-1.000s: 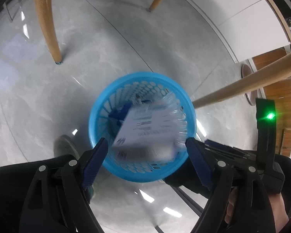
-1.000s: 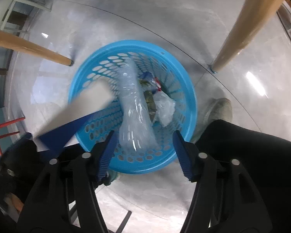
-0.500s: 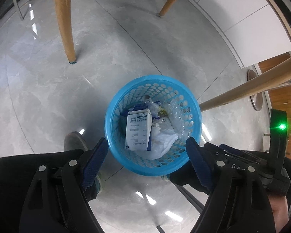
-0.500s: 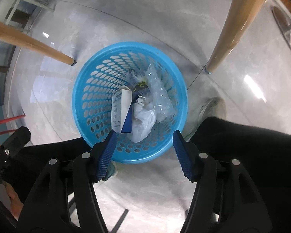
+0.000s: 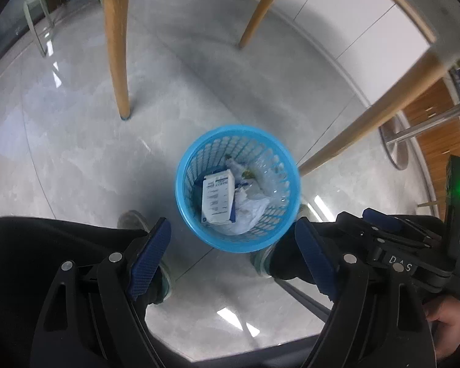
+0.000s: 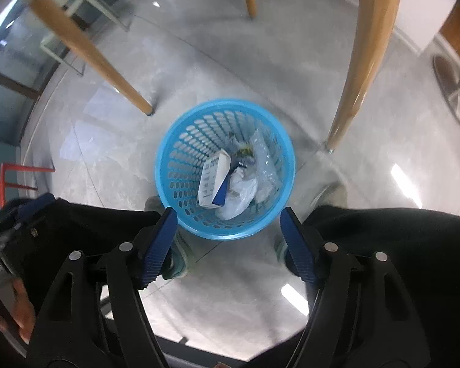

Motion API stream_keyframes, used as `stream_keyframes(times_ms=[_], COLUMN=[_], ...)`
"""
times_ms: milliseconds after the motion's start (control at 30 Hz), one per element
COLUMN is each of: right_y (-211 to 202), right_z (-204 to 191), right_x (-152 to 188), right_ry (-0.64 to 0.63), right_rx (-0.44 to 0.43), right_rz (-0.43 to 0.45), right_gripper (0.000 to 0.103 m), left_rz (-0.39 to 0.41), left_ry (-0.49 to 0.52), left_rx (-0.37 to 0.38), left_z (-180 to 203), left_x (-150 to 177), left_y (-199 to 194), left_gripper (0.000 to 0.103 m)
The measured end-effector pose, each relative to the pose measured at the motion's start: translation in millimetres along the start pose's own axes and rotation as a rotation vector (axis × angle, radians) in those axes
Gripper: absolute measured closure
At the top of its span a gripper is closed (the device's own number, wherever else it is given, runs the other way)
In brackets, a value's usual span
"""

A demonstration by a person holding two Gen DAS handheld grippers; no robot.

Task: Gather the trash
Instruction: 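Raise both grippers back toward the sponge and white container on the table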

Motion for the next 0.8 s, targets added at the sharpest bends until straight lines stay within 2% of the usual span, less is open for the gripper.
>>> stream_keyframes(times_ms=[200, 400, 500, 600, 700, 800], right_y=[-43.1, -80.5, -108.2, -129.8, -160.4, -183.3], right_z=[-11.1, -17.0, -23.2, -25.6, -27.9, -30.9], right_x=[15.1, 29.4, 36.2, 40.3, 42.3, 42.5], right_ry=[-0.055, -0.095, -0.134, -0.157, -0.171, -0.177], right_rx=[-0.001, -0.018, -0.010, 0.008, 0.000, 0.000], right_rz=[0.080, 0.132, 0.191, 0.237, 0.301, 0.357], right_gripper=[0.023, 0.020, 0.014, 0.014, 0.009, 0.009], left_rz=[0.077, 0.140, 0.176, 0.216, 0.320, 0.369], left_ry=[0.048, 0.100, 0.117, 0.132, 0.138, 0.153], left_rx=[-0.019, -0.010, -0.011, -0.029, -0.060, -0.070], left_z=[7.5, 14.7, 21.1, 26.4, 29.0, 32.9], left_x=[22.4, 33.9, 38.9, 42.1, 43.0, 41.9], left_y=[-39.0, -73.5, -91.0, -105.7, -134.0, -158.8], left_gripper=[0.013, 0.011, 0.007, 0.006, 0.006, 0.006])
Point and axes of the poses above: each gripper's, at about its wrist camera, not at the fingertips, and y roughly the way its jaws point, z to its right, x to its underside, the point moved 3 cm from there along y, roughly the way its jaws point, and after that the axes turned 3 degrees about -y, right-handed, at the moved point
